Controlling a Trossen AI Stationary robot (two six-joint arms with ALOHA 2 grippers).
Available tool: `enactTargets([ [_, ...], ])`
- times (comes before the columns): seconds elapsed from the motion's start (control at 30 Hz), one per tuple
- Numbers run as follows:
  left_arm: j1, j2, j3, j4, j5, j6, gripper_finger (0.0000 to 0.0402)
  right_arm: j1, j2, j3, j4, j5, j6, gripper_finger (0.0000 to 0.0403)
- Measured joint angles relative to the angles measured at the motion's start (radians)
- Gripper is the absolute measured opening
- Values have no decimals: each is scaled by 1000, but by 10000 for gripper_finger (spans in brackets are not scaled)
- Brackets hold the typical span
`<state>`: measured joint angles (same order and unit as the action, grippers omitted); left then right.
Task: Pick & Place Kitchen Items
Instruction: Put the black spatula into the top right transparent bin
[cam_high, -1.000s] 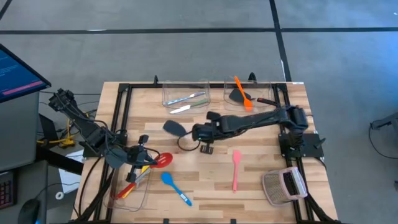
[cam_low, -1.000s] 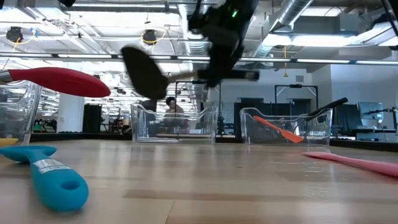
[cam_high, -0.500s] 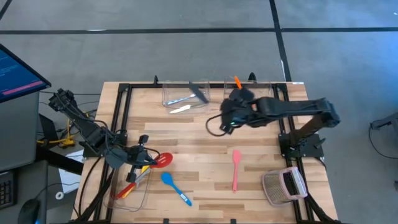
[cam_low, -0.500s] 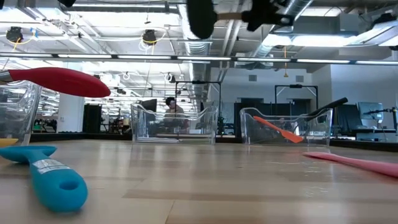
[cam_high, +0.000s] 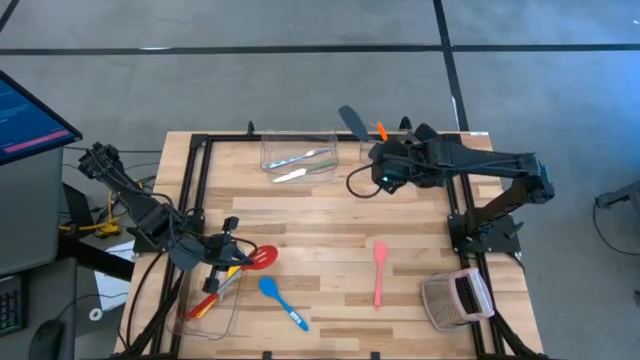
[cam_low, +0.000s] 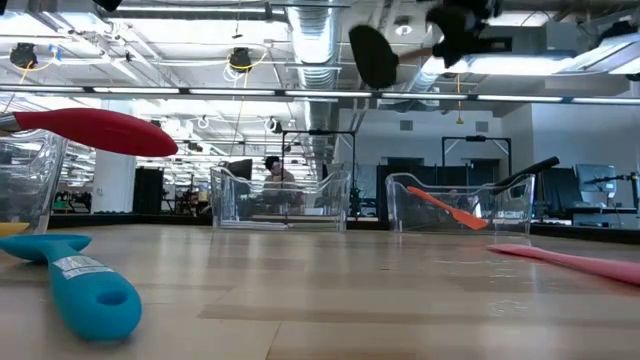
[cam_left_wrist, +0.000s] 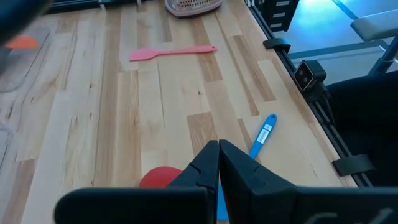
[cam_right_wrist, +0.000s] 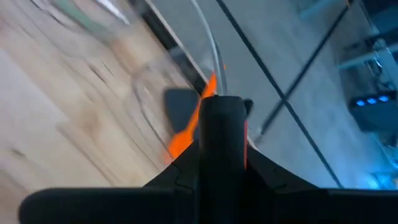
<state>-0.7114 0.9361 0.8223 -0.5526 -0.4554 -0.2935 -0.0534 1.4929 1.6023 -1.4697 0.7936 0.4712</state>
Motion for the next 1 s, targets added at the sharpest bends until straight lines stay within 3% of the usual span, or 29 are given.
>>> enactTargets([
  [0.2, 0, 0, 0, 0, 0, 0, 3, -111, -2, -80, 2, -20, -66, 61],
  [0.3, 0, 0, 0, 0, 0, 0, 3, -169, -24, -130, 22, -88, -99, 61],
  [0.63, 0, 0, 0, 0, 0, 0, 3, -323, -141, -373, 280, -273, -321, 61],
  [1.0, 0, 0, 0, 1, -51, 0, 3, -472, -74, -474, 282, -380, -430, 60],
])
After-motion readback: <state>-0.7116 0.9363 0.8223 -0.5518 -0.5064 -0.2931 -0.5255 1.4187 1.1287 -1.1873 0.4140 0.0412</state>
